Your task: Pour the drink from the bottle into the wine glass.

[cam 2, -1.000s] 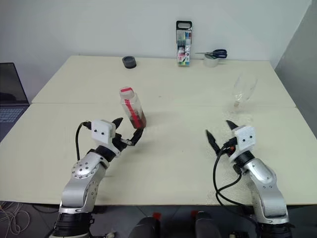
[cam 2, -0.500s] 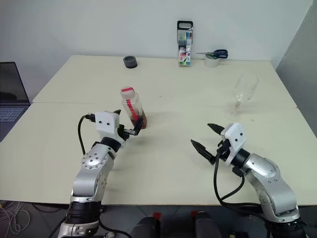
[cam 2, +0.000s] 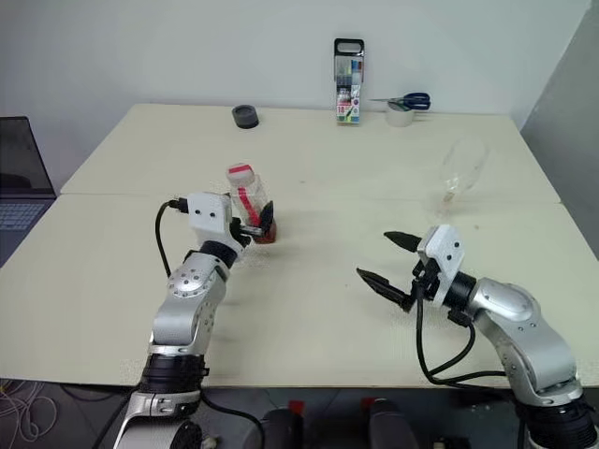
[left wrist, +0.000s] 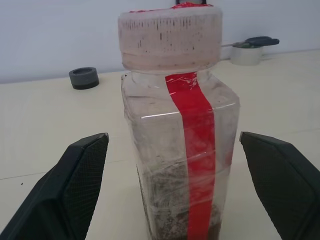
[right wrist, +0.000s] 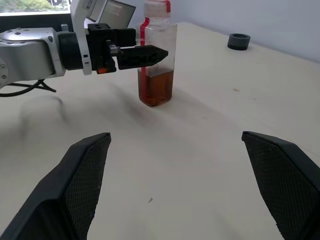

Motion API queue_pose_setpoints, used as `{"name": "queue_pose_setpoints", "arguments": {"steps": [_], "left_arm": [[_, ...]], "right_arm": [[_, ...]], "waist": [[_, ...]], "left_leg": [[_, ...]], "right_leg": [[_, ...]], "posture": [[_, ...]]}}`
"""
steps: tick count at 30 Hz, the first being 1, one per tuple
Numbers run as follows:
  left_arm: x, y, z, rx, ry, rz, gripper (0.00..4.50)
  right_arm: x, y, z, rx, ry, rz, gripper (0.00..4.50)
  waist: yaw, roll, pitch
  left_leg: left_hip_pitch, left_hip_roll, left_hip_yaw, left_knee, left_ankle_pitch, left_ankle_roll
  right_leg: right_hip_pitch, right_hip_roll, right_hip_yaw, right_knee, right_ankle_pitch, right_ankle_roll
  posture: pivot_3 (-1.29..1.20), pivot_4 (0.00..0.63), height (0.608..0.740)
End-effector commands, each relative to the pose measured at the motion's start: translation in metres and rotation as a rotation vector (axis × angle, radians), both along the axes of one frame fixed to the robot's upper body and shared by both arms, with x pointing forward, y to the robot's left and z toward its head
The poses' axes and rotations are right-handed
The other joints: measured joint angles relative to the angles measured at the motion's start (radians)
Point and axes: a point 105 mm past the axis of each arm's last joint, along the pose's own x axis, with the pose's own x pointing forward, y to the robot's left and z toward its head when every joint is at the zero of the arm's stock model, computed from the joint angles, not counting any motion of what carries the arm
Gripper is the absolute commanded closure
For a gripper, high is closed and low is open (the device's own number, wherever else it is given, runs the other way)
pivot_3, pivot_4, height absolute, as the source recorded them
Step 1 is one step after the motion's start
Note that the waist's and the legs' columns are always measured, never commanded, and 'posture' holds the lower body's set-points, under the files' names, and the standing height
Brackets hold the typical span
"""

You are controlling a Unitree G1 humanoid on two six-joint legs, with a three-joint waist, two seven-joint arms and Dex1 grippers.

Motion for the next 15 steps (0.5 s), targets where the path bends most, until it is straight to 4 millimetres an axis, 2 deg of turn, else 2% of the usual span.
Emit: {"name": "queue_pose_setpoints", "arguments": {"steps": [1,7,15], "left_arm": [[0.005,-0.005,0.017,-0.006,-0.060,-0.006,0.01],[0.013,-0.013,0.020,-0.007,-0.056,-0.015,0.01],[0.023,-0.010,0.030,-0.013,-0.069,0.015,0.01]], "right_arm": [[0.000,0.000,0.018,-0.003,-0.043,0.038,0.00],[0.005,0.007,0.030,0.005,-0.053,0.070,0.00],[0.004,0.011,0.030,0.001,-0.028,0.107,0.00]], "waist": [[0.000,0.000,0.000],[0.000,0.000,0.000],[0.000,0.000,0.000]], "left_leg": [[0.000,0.000,0.000,0.000,0.000,0.000],[0.000,0.000,0.000,0.000,0.000,0.000],[-0.001,0.000,-0.001,0.000,0.000,0.000]], "right_leg": [[0.000,0.000,0.000,0.000,0.000,0.000],[0.000,0.000,0.000,0.000,0.000,0.000],[0.000,-0.001,-0.001,-0.001,0.000,0.000]], "posture": [[0.00,0.150,0.740],[0.00,0.150,0.740],[0.00,0.150,0.740]]}}
